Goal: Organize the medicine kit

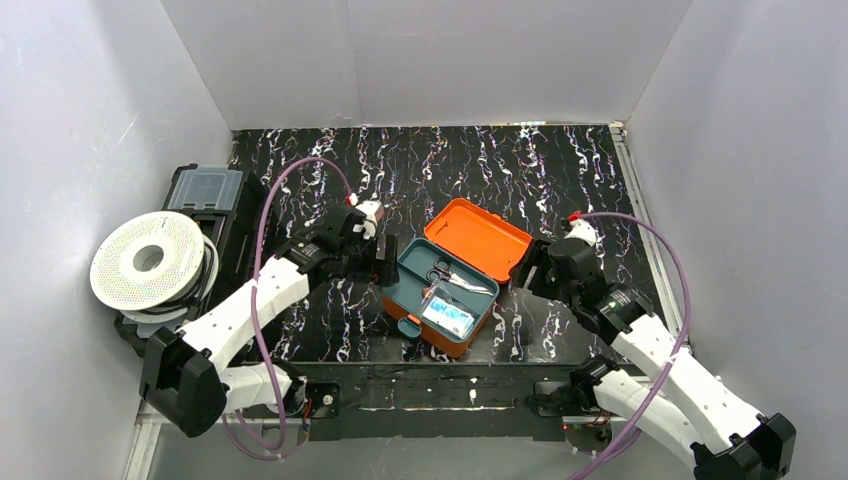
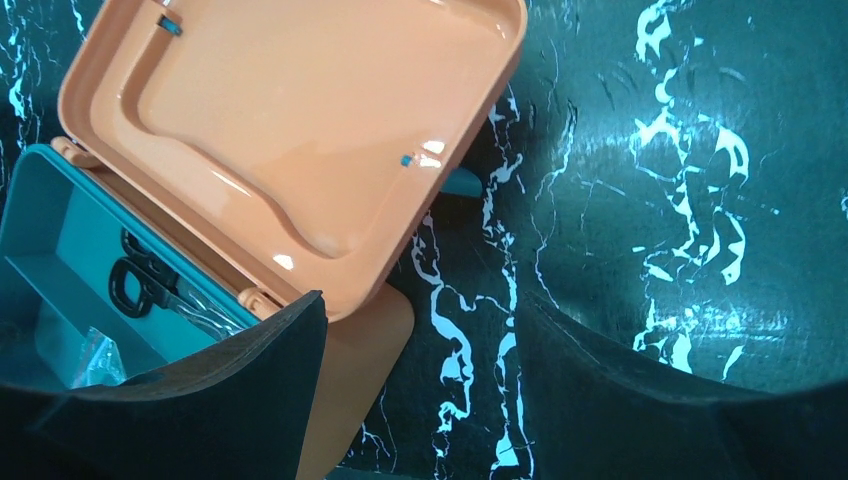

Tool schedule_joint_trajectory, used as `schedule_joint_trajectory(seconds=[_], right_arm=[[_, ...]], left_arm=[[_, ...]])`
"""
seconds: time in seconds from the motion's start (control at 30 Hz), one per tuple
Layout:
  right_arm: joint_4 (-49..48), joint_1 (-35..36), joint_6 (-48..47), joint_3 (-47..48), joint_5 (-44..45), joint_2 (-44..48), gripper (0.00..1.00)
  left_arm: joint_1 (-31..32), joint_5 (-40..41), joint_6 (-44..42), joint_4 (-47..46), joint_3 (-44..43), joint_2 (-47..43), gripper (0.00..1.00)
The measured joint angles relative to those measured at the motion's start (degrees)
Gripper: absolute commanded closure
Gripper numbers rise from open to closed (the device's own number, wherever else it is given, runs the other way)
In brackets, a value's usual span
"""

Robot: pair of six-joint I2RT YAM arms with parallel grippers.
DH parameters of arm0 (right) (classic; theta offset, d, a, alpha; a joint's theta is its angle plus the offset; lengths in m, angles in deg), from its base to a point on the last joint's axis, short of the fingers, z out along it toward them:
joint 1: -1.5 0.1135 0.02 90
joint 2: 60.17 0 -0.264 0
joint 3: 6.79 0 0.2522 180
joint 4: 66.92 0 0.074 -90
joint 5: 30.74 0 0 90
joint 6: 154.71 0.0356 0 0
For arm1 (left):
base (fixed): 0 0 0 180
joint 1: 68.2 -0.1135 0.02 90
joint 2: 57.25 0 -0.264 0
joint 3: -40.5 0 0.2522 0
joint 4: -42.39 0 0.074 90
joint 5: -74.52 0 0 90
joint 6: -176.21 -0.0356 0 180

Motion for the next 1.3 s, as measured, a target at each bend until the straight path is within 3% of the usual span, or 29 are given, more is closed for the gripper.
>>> schedule_joint_trajectory(seconds=[0.17, 0.33, 0.73, 1.3], right_arm=[[-0.9, -0.1, 2.2, -3.2, -0.8, 1.3, 0.25], [-1.9, -0.4, 3.8, -4.8, -0.9, 1.5, 0.25], [-3.9, -1.7, 10.0, -7.3, 1.0, 3.0, 0.27], [-8.1, -11.8, 9.4, -8.7, -0.6, -1.2, 0.31]], left_arm=[[0.0, -0.6, -0.9, -0.5, -1.3, 3.0, 0.33], [0.0, -1.4, -1.7, -0.7, -2.2, 5.5, 0.59], [0.6, -4.3, -3.7, -1.0, -3.7, 7.7, 0.99], [0.4, -2.7, -2.4, -0.5, -1.8, 4.9, 1.00]])
